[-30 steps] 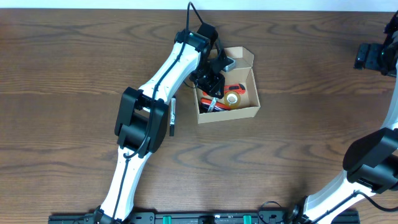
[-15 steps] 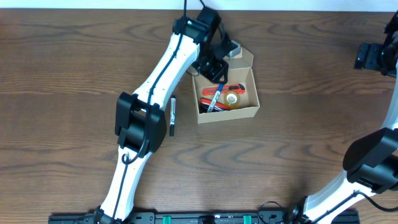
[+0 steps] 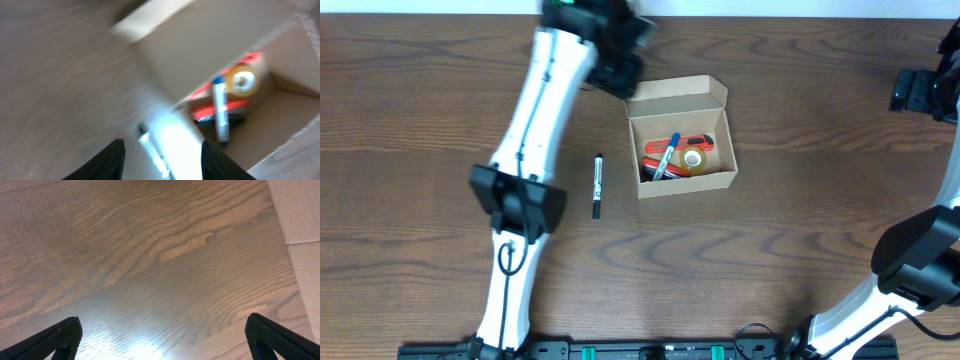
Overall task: Pack container
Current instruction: 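Lift the left gripper out and move it toward the black-capped marker, then lower the left gripper and grasp the black-capped marker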
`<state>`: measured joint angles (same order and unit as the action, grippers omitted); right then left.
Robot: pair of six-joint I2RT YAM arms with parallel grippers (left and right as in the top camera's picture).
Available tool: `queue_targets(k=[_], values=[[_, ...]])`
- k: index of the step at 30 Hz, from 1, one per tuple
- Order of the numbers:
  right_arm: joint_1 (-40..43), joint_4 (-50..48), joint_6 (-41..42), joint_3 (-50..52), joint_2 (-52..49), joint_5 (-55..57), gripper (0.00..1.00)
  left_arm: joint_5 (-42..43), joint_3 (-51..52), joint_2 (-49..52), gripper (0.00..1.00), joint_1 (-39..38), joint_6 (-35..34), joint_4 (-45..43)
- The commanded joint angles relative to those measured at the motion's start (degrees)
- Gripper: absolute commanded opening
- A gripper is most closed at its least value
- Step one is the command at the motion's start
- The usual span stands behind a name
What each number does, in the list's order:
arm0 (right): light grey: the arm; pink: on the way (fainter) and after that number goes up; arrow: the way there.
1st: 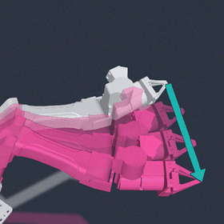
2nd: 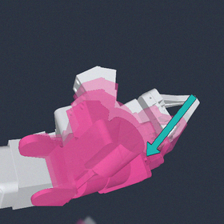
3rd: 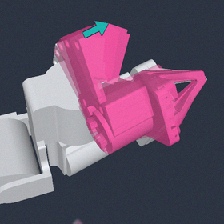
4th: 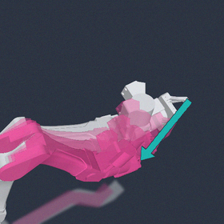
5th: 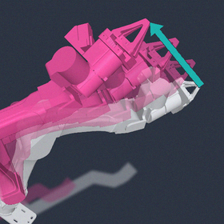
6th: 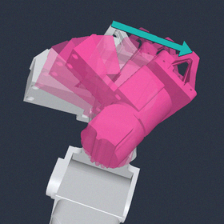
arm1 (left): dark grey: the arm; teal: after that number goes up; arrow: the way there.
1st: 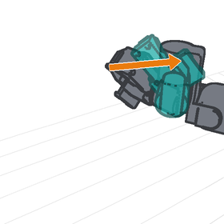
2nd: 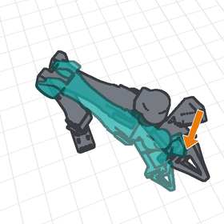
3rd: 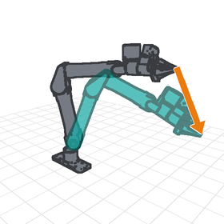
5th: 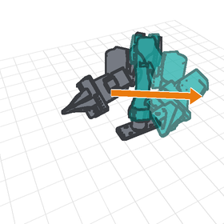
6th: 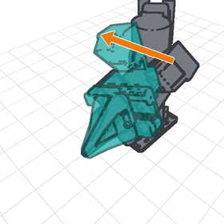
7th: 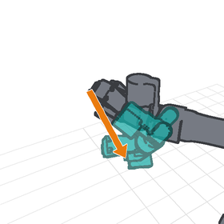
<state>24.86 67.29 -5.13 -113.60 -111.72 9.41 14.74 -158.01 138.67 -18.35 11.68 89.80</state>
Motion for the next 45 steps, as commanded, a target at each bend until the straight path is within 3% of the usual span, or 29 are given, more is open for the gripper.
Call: queue_targets(k=[1,7,16,27,31,38,45], values=[[0.2,0.0,0.8,0.2,-0.6,0.0,0.99,-2.7,-4.8,-1.2,0.48,4.7,-7.3,4.7],[0.2,0.0,0.8,0.2,-0.6,0.0,0.99,-5.9,-6.8,-7.1,0.47,6.7,-11.1,7.0],[0.2,0.0,0.8,0.2,-0.6,0.0,0.99,-15.5,-3.7,-18.5,0.44,1.0,-13.8,7.0],[0.2,0.0,0.8,0.2,-0.6,0.0,0.99,-19.2,26.9,-33.7,0.41,-3.1,-18.5,5.2],[0.2,0.0,0.8,0.2,-0.6,0.0,0.99,-19.3,35.3,-35.3,0.41,-3.0,-19.9,-1.2],[0.2,0.0,0.8,0.2,-0.6,0.0,0.99,-19.8,55.3,-35.3,0.38,-1.9,-29.2,-12.4],[0.2,0.0,0.8,0.2,-0.6,0.0,0.99,-18.5,68.0,-35.3,0.38,-1.9,-39.8,-24.2]])
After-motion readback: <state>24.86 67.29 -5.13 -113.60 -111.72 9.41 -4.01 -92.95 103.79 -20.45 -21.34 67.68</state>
